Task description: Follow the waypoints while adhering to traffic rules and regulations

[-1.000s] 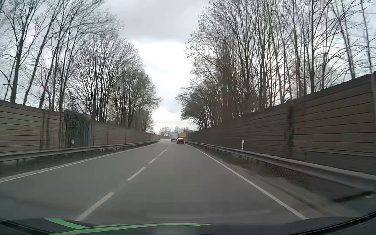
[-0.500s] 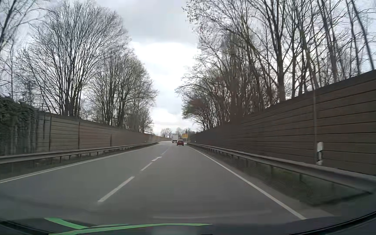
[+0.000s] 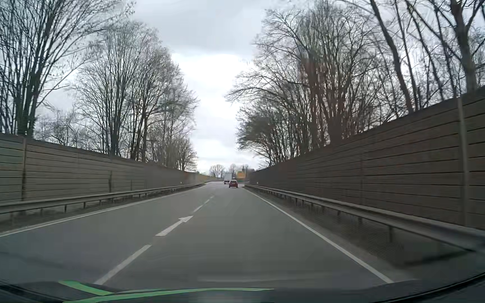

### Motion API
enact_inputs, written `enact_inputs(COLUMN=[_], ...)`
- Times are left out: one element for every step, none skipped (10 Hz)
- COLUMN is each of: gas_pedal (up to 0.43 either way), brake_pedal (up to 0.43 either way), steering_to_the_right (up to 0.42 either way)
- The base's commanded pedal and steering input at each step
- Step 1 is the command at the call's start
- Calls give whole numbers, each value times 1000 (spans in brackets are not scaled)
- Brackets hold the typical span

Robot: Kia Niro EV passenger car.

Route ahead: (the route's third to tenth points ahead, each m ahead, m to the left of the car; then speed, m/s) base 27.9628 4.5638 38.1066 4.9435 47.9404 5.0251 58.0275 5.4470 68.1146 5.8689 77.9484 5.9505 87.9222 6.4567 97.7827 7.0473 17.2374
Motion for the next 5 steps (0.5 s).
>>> enact_inputs(gas_pedal=[0, 0, 39, 59, 67], brake_pedal=[0, 0, 0, 0, 0], steering_to_the_right=[-4, -4, -4, -4, -4])
